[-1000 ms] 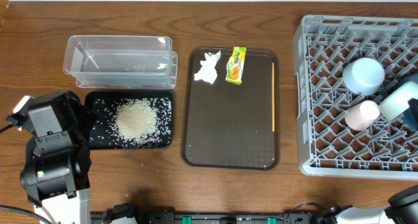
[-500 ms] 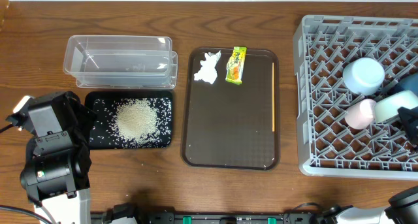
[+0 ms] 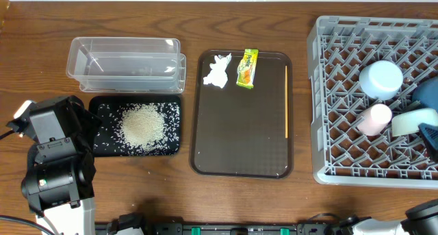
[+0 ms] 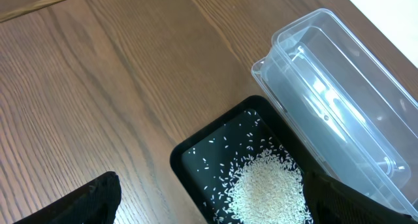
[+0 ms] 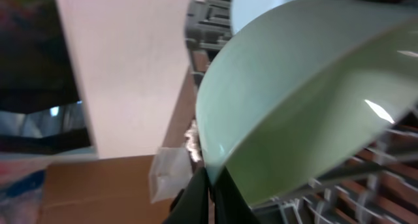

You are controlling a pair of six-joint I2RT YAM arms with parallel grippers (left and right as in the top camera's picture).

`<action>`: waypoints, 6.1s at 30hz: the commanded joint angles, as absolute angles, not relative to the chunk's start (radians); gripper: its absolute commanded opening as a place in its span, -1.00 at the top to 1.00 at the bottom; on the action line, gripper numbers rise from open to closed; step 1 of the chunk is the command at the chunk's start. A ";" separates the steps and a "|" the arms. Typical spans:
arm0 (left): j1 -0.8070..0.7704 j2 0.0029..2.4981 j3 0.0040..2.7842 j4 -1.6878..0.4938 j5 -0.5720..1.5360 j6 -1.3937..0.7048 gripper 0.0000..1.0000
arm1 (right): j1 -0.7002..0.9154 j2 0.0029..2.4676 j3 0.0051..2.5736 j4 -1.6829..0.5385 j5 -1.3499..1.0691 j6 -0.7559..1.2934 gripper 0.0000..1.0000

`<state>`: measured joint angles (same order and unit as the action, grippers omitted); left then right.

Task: Sort waste into correct bins and load items into the dishwasher rack
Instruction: 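Lower the mint-green bowl into the rack and open the right gripper, then move the right gripper to the wooden stick on the brown tray and grasp it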

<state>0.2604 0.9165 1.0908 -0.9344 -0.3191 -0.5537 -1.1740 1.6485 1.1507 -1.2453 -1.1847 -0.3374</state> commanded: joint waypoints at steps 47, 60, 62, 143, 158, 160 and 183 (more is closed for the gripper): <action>0.265 0.914 1.109 -0.934 -0.322 -0.562 -0.82 | -0.671 1.441 1.183 -1.010 -0.104 0.426 0.98; 0.265 0.914 1.109 -0.934 -0.322 -0.562 -0.82 | -0.686 1.457 1.183 -1.077 0.049 0.497 0.98; 0.265 0.914 1.109 -0.934 -0.322 -0.562 -0.82 | -0.695 1.457 1.183 -1.087 0.049 0.501 0.98; 0.265 0.914 1.109 -0.934 -0.322 -0.562 -0.82 | 0.246 1.543 1.707 -1.181 -0.163 0.229 -0.42; 0.265 0.914 1.109 -0.934 -0.322 -0.562 -0.82 | 0.366 2.065 1.934 -1.295 0.054 0.351 -0.80; 0.265 0.914 1.109 -0.934 -0.322 -0.562 -0.82 | 0.366 2.102 1.934 -1.295 0.057 0.350 -0.78; 0.265 0.914 1.109 -0.934 -0.322 -0.562 -0.82 | 0.341 2.325 1.932 -1.277 0.113 0.352 -0.25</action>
